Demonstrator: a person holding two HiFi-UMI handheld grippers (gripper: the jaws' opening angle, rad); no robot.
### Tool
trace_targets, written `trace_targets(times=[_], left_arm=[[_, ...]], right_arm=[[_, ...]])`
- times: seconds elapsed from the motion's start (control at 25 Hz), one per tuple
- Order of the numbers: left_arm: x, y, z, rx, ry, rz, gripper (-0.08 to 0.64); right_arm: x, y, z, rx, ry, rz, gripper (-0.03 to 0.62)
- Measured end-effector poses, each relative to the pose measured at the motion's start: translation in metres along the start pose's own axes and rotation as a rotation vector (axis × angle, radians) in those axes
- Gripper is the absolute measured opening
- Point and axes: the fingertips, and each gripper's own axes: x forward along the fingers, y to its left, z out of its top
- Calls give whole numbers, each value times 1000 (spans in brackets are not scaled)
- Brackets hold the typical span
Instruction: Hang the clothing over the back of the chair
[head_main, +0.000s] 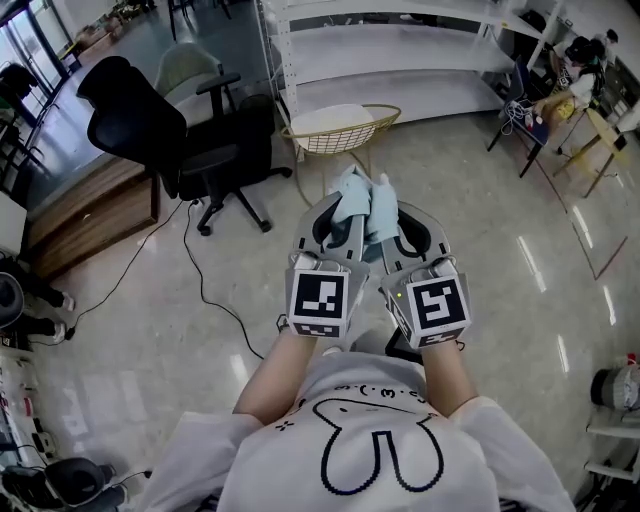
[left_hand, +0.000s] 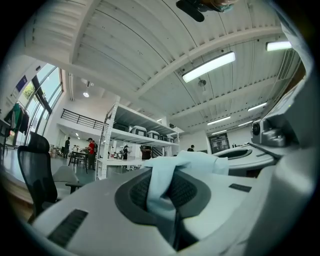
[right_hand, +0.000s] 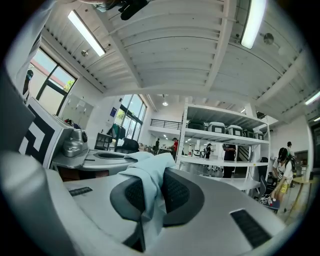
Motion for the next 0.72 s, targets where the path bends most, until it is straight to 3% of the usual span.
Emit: trace_targets(times=[0.36,0.72], left_arm=[[47,21,-10,-17,15,-4,51],[135,52,-28,14,65,-4,51]], right_arm=[[38,-42,-12,18,18,-27,29],[116,-104,-32,56,19,3,29]])
